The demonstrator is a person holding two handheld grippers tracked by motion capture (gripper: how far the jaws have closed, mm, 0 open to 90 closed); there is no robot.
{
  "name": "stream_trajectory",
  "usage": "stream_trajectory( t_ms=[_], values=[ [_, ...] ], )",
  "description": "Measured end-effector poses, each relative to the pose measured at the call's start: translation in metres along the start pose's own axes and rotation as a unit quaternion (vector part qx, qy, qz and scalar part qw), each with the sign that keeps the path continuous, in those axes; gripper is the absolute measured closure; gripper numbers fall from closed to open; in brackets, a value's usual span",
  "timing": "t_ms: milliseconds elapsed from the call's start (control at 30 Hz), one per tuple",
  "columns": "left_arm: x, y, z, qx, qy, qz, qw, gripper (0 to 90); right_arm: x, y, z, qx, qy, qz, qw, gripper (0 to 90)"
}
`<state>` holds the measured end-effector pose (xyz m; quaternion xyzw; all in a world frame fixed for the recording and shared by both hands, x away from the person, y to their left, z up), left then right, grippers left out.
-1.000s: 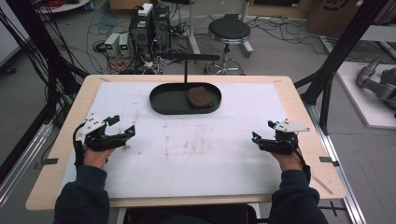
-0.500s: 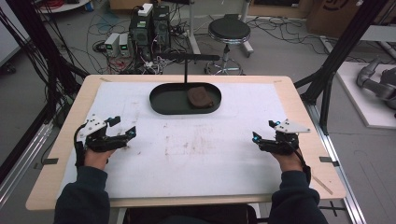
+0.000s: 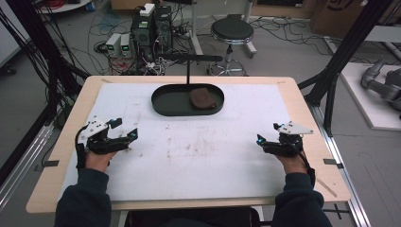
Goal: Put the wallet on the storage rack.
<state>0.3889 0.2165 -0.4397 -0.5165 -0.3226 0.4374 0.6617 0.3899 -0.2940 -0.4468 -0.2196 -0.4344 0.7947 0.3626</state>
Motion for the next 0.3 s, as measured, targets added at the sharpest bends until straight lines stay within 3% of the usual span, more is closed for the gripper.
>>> stream_trajectory(
  t_ms=[300],
  values=[
    [0.0004, 0.0008, -0.0009, 0.002, -0.001, -0.001, 1.0000, 18.9, -0.0032, 0.0013, 0.0013, -0.002, 0.005, -0.007, 1.0000, 21.5]
  ],
)
Point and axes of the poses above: each handheld gripper's, and its own axes: z roughly backward along the jaws, y roughly out of its underside, x roughly to its left, the point moved 7 cm from there along -z, roughly forward along the jaws, and after that the axes turned 11 degrees about -y, right-handed, at the moved point
